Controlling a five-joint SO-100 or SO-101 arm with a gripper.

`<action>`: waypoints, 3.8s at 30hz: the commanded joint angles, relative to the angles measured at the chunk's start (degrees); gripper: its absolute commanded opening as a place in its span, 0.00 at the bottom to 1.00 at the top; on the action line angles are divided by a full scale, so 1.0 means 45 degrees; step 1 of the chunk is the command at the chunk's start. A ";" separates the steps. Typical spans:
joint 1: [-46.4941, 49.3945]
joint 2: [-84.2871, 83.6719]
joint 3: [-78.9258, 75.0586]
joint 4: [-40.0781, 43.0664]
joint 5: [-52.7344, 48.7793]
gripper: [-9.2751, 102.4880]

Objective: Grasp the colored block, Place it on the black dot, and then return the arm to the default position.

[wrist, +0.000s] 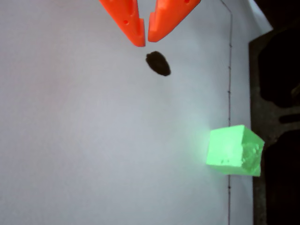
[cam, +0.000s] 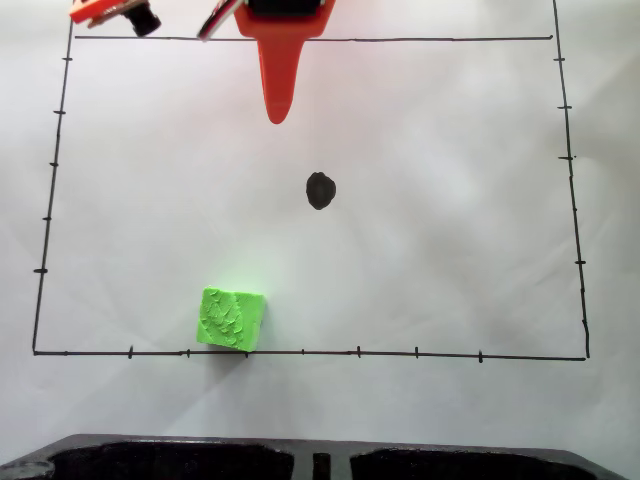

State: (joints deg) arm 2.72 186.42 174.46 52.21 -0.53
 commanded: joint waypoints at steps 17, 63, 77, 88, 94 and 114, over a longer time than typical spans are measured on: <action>0.0098 0.0195 -0.0059 -0.0195 0.0039 0.08; 0.1113 -1.7070 -1.2988 -0.1895 0.1211 0.32; 0.1172 -2.0137 -1.5371 -0.1719 0.2871 0.34; 0.0918 -2.2852 -1.7324 -0.1387 0.3984 0.35; 0.0586 -2.3750 -1.8086 -0.1367 0.4238 0.35; 0.0566 -2.4629 -1.8359 -0.1543 0.4062 0.34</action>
State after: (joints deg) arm 4.83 75.41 94.22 46.05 18.37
